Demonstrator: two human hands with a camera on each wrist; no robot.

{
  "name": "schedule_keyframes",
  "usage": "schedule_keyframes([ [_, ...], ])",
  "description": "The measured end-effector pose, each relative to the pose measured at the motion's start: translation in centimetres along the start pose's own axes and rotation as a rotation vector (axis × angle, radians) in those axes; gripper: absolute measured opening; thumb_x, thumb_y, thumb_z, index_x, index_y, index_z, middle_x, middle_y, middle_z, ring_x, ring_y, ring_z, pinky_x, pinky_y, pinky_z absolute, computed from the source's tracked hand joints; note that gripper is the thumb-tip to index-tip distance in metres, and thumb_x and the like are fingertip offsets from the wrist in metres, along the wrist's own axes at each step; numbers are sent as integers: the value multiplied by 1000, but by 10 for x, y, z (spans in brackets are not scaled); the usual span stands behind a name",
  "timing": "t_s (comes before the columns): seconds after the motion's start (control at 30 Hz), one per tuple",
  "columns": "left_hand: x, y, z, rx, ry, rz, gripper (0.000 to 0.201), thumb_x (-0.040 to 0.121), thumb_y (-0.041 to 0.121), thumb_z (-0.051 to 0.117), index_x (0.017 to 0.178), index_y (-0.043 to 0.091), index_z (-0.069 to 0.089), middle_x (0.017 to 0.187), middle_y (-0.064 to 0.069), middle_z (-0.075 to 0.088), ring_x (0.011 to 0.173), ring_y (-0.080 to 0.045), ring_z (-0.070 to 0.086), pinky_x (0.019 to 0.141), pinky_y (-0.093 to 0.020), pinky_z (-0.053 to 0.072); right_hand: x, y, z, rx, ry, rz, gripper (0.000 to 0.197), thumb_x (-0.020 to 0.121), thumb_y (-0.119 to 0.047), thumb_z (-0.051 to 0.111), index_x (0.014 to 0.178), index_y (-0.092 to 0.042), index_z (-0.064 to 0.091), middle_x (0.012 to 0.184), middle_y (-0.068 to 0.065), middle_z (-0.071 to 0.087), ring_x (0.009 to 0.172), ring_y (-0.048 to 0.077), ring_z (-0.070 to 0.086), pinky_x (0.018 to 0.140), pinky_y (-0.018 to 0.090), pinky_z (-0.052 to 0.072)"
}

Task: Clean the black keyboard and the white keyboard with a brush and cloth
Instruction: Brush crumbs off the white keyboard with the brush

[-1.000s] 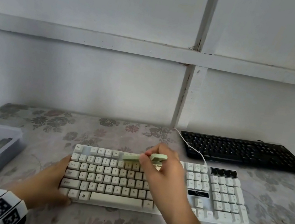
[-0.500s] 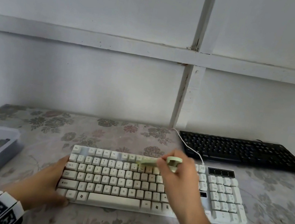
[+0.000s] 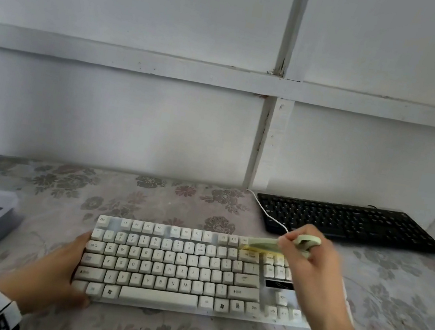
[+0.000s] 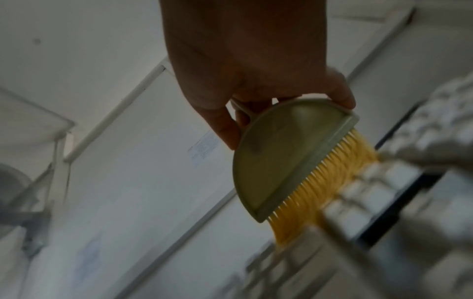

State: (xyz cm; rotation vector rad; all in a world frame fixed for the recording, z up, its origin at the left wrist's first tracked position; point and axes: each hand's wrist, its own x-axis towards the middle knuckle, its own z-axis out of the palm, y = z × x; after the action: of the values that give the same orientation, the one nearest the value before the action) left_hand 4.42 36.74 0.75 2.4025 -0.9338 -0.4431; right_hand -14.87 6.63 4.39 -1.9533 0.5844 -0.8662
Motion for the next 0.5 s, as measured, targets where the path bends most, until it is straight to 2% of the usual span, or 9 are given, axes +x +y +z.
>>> schedule_keyframes([
  [0.07,1,-2,-1,-24,-17,-23,90,51,32,76,110,57,13,116,30,40,105,5,48,80,-6,38,3,0,-10,-43,64,-40,12,84,-19,64,74,-25,59,70,-5,60,80,25,52,71,41,43],
  [0.17,1,-3,-1,-45,-25,-38,89,37,46,65,110,56,16,114,31,40,101,8,47,78,-6,38,1,-5,-13,75,26,-45,16,83,-14,65,70,-20,58,68,-9,57,77,20,49,67,33,38],
  [0.23,1,-2,-1,-49,-25,-36,90,35,47,65,110,61,17,113,30,41,99,7,48,76,-6,39,0,-4,-14,80,-20,-27,15,84,-15,65,71,-20,58,68,-8,56,75,18,49,67,32,37],
  [0.33,2,-6,0,-74,-6,-23,97,36,44,68,98,84,6,113,27,46,100,5,51,78,-12,42,6,7,-24,-52,39,-14,14,85,-18,63,73,-23,57,68,-4,57,72,20,49,65,36,40],
  [0.43,3,-9,1,-77,7,-40,100,35,43,69,90,87,0,111,27,46,98,5,52,77,-13,43,8,3,-34,-108,62,-47,14,84,-17,63,72,-23,57,68,-7,58,73,19,49,67,36,40],
  [0.5,3,-8,0,-66,16,-44,100,33,44,68,89,88,-3,109,27,45,95,5,52,74,-12,42,5,-5,-34,45,1,-21,19,84,-10,64,69,-18,57,67,2,56,67,15,46,62,31,38],
])
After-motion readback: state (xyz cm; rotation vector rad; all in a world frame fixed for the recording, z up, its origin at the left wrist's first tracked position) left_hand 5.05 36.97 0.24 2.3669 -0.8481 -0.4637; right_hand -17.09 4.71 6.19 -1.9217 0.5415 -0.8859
